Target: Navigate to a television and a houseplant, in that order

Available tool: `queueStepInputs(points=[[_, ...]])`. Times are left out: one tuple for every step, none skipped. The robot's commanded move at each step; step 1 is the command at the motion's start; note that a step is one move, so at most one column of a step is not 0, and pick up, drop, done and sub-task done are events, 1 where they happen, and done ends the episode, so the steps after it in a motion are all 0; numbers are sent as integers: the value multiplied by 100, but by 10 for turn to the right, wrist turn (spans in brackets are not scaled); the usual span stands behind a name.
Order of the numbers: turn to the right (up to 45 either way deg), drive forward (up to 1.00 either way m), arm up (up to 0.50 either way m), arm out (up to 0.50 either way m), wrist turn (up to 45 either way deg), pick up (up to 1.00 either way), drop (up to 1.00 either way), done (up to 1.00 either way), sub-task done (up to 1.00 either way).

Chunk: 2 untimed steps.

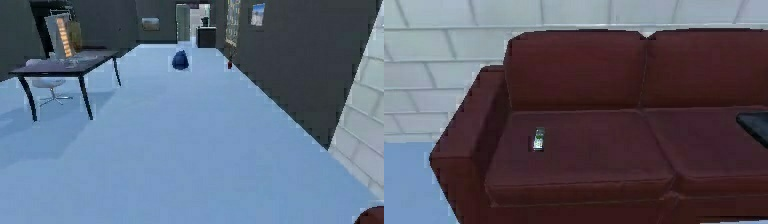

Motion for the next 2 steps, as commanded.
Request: queueStepInputs(points=[[0, 70, 0, 0, 0, 0, 0, 0, 0], [60, 0, 0, 0, 0, 0, 0, 0, 0]])
